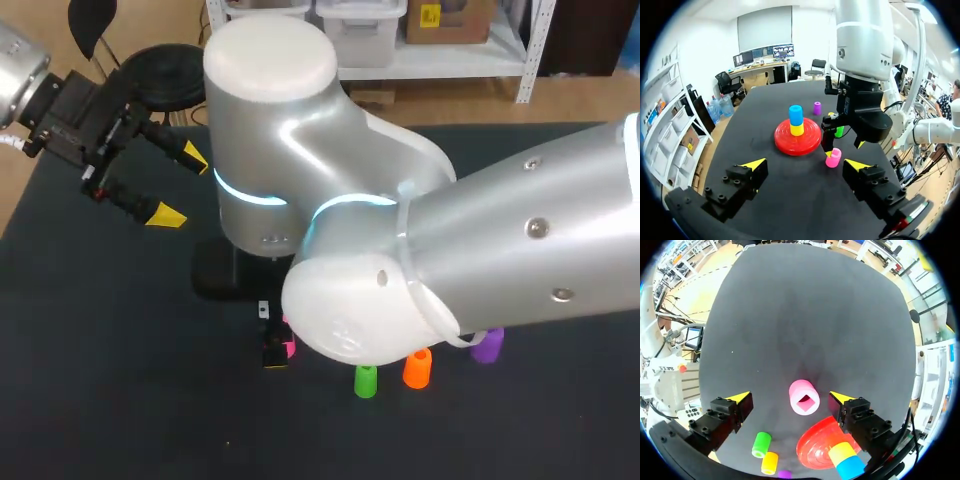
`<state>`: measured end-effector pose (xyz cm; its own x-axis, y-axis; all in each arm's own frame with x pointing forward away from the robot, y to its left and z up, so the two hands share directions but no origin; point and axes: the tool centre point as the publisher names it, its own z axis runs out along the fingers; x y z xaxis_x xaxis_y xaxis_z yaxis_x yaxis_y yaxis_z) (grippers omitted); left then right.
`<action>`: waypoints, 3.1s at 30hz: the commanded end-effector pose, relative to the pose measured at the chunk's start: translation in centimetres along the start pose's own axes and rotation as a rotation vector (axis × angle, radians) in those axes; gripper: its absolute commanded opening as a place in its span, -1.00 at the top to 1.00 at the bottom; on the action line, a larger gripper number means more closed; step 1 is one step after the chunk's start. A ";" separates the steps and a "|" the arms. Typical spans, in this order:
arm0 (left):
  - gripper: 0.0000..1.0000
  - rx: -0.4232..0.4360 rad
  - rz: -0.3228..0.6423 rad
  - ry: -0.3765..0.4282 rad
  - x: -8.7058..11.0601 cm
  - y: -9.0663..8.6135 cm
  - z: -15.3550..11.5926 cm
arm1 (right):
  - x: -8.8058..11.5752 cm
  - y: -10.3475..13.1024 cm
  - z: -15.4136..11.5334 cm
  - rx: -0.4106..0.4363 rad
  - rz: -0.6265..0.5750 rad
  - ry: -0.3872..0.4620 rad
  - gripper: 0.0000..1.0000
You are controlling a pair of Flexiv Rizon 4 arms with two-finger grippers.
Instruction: Pick up and stack the cylinders on the red base in this order: pink,purple,orange,green
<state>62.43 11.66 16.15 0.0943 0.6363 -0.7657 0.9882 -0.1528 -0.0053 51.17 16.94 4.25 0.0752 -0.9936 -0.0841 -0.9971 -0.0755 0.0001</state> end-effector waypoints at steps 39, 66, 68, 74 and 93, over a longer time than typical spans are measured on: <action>-1.00 -0.003 0.002 -0.001 0.1 -0.1 0.0 | 0.9 -1.2 2.9 -0.056 -0.008 -0.016 -1.00; -1.00 -0.003 0.002 -0.001 0.1 -0.1 0.0 | 0.9 -1.1 3.3 -0.067 0.008 -0.031 1.00; -1.00 -0.003 0.002 -0.001 0.1 -0.1 0.0 | 0.9 -1.2 3.2 -0.069 0.009 -0.031 1.00; -1.00 -0.003 0.002 -0.001 0.1 -0.1 0.0 | 1.1 -1.5 0.5 -0.039 0.020 -0.050 1.00; -1.00 -0.003 0.002 -0.001 0.1 -0.1 0.0 | 6.1 -7.2 -11.7 0.120 0.168 -0.009 1.00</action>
<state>62.43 11.65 16.15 0.0943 0.6363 -0.7657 0.9882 -0.1528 -0.0053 58.76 11.56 14.24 -0.0826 -0.9917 -0.0986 -0.9897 0.0932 -0.1086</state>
